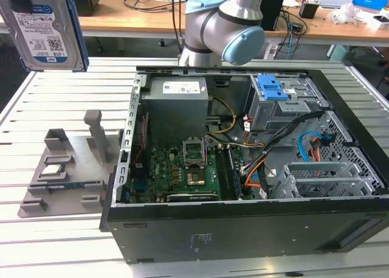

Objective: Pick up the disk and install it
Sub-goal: 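Pick up the disk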

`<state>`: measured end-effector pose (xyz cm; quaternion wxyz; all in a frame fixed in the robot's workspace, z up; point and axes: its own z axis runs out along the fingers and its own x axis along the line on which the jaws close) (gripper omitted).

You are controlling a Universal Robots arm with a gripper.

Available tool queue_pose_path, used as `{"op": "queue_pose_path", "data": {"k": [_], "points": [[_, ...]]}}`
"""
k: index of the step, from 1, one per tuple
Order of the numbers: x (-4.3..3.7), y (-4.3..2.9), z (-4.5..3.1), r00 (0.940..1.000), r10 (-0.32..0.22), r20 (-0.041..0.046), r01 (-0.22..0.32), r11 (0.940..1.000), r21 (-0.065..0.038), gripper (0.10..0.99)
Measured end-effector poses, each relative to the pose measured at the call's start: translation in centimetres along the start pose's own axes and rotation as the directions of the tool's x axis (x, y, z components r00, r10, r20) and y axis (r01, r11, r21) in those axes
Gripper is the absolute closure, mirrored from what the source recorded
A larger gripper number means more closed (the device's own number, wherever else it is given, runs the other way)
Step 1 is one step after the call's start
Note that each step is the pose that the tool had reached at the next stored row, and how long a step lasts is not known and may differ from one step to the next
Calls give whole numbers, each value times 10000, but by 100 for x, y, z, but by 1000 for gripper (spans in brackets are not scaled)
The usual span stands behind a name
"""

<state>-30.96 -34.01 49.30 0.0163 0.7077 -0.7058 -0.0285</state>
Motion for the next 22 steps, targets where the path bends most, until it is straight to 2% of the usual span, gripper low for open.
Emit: {"op": "queue_pose_path", "data": {"k": [5,8,14,19,21,22], "points": [[0,-148,-10,10000,1,0,-1,10000,-1,722],[1,-305,-20,10000,0,-1,0,10000,-2,722],[1,-518,-33,10000,-1,0,1,10000,-2,722],[1,-666,-43,10000,0,0,0,10000,-2,722],[2,-747,-48,10000,0,0,0,10000,-3,722],[2,-811,-52,10000,1,0,-1,10000,-2,722]]}}
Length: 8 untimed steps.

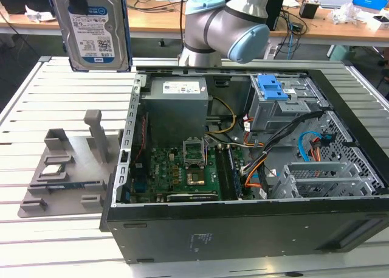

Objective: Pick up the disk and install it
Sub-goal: 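Pick up the disk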

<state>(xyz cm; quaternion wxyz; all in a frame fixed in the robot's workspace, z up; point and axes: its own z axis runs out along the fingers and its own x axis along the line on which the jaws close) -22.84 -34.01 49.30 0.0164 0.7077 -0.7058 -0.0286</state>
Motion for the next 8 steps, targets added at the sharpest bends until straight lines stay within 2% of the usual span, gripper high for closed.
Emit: {"op": "queue_pose_path", "data": {"k": [2,3,6,8], "points": [[0,-62,-4,10000,0,-1,0,10000,-1,722],[0,-126,-8,10000,0,-1,0,10000,-1,722],[1,-250,-16,10000,0,0,0,10000,-1,722],[1,-311,-20,10000,-1,0,1,10000,-1,722]]}}
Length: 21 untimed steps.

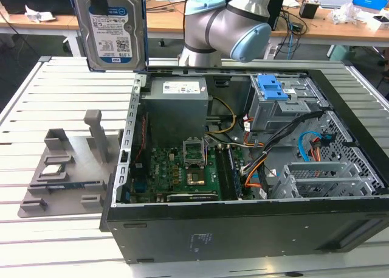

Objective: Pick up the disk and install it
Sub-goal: 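Pick up the disk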

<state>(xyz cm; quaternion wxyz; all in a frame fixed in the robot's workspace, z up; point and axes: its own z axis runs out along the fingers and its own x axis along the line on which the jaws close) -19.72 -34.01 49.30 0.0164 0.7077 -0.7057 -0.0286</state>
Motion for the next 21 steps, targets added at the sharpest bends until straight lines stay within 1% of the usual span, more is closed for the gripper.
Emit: {"op": "queue_pose_path", "data": {"k": [2,3,7,8,12,14,16,18,21], "points": [[0,-58,-4,10000,1,0,-1,10000,-1,722],[0,-106,-7,10000,1,0,-1,10000,0,722],[0,-232,-15,10000,2,1,-2,10000,-2,722],[1,-275,-17,10000,0,1,0,10000,-1,722],[1,-395,-25,10000,2,0,-2,10000,-3,722],[1,-475,-30,10000,0,0,0,10000,-3,722],[1,-526,-34,10000,1,0,-1,10000,-5,722],[1,-593,-38,10000,0,0,0,10000,-4,722],[1,-668,-43,10000,1,-1,-1,10000,-5,722]]}}
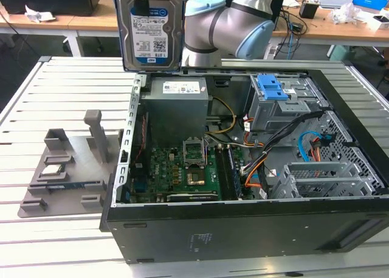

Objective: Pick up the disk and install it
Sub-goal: 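Pick up the disk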

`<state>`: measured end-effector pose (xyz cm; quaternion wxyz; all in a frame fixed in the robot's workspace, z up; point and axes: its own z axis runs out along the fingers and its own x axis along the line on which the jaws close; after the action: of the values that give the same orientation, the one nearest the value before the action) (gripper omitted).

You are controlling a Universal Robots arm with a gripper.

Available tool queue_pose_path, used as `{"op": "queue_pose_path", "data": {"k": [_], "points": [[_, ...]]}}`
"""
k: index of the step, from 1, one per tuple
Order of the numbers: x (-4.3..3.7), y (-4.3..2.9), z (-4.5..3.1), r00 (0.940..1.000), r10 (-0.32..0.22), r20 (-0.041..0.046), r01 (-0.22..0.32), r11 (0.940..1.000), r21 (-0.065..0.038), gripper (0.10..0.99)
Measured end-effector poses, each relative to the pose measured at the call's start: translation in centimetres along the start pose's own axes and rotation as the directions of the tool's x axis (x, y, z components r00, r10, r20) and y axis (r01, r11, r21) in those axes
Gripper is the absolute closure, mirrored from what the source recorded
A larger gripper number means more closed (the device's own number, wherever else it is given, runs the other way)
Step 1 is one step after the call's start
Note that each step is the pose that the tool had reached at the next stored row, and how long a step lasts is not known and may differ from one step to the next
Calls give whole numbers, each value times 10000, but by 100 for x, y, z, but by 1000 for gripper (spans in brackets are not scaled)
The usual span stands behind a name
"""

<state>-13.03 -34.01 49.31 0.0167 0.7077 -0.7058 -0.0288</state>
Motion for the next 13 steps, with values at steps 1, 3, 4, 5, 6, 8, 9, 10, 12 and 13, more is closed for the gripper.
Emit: {"op": "queue_pose_path", "data": {"k": [1,3,4,5,6,8,9,10,12,13], "points": [[0,-23,-1,10000,1,1,-1,10000,1,722],[0,-76,-4,10000,-2,1,2,10000,0,722],[0,-107,-6,10000,-1,2,1,10000,0,722],[0,-135,-8,10000,0,1,0,10000,0,722],[0,-168,-10,10000,1,1,-1,10000,-1,722],[1,-241,-15,10000,0,1,0,10000,-1,722],[1,-288,-18,10000,1,1,-1,10000,-1,722],[1,-315,-20,10000,0,1,0,10000,-2,722],[1,-371,-23,10000,-1,1,1,10000,-2,722],[1,-398,-25,10000,0,1,0,10000,-2,722]]}}
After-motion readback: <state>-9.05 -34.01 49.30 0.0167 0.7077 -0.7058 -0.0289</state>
